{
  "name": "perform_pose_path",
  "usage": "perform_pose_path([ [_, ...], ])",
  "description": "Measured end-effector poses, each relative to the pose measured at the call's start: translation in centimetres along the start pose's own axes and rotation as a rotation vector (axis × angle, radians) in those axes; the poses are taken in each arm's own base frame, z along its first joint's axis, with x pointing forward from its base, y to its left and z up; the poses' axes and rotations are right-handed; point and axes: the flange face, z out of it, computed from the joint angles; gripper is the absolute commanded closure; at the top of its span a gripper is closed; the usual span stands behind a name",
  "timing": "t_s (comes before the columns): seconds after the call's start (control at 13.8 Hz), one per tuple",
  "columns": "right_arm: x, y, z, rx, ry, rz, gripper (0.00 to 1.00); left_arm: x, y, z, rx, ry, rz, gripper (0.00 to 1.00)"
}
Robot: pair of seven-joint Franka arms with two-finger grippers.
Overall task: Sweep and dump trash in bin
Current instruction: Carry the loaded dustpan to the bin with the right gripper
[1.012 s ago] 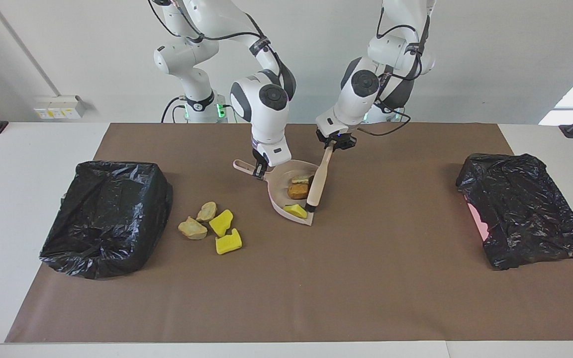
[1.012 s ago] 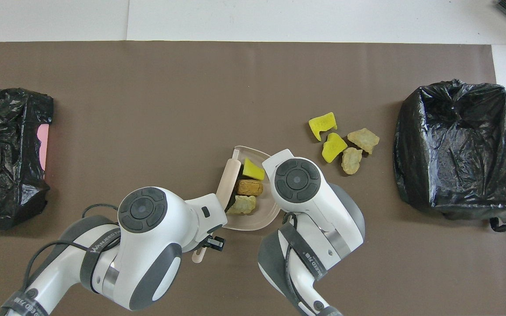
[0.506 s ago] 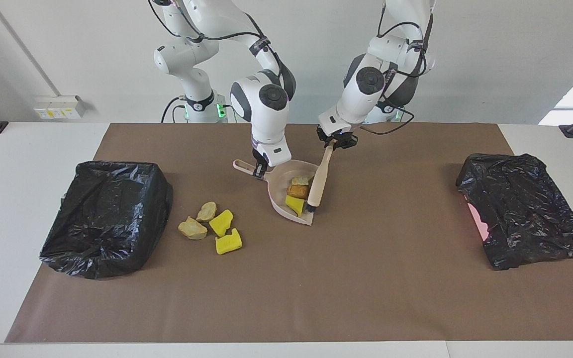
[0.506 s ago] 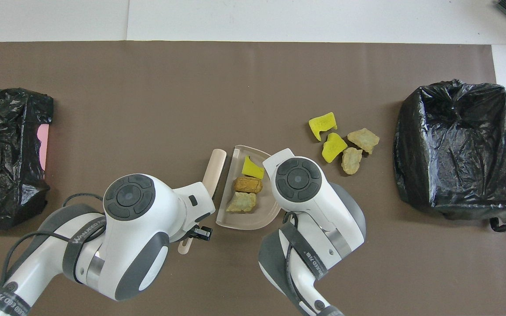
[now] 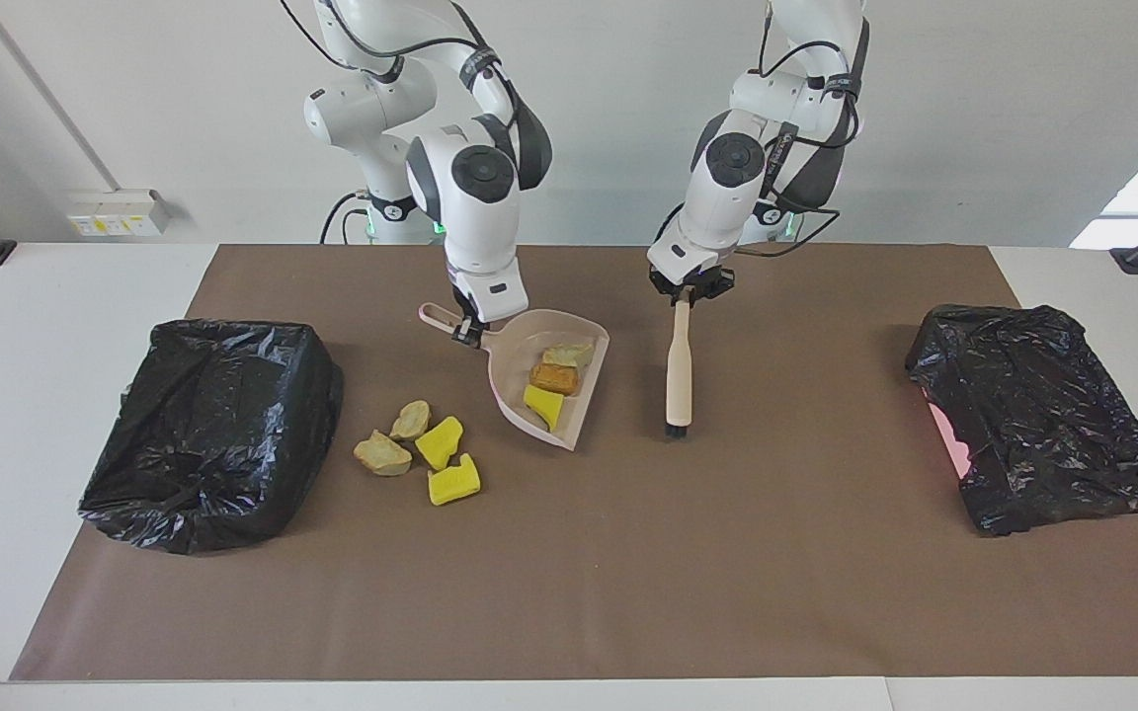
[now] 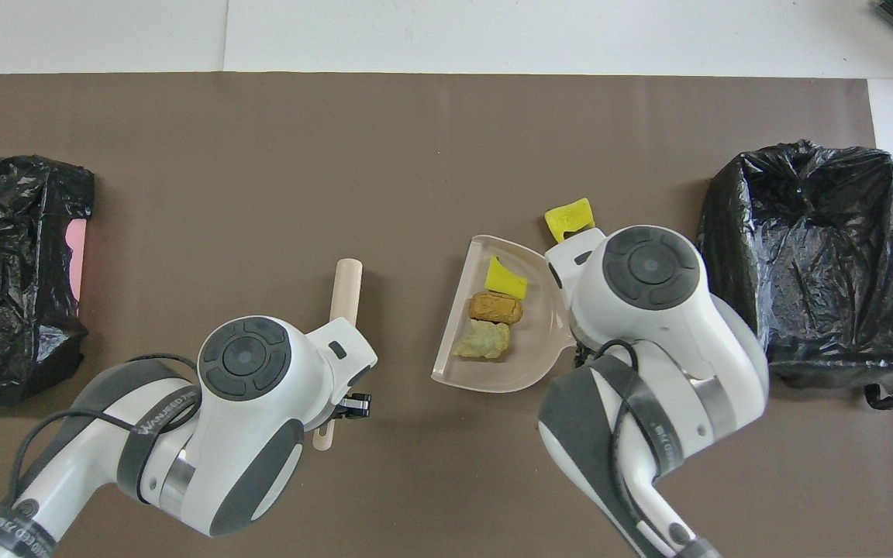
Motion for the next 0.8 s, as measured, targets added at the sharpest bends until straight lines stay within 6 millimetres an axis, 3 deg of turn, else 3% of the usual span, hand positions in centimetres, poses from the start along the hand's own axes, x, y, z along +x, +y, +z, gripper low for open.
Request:
perform_pose_path([
  [0.22,-7.1,2.6,-4.1,0.008,0.031,0.006,1.0,-3.9,3.6,0.8,0.021,0.011,-0.069,1.0],
  [0.51,-16.0,5.6,-9.0,-0.015,0.077,0.056,1.0,-11.8,9.6,3.3,0.026,0.066,-0.079,1.0],
  [0.8,-23.5,8.8,-10.9,-0.058,0.103,0.098,1.0,-18.7,13.9,6.9,0.02,0.1,-0.101,1.0],
])
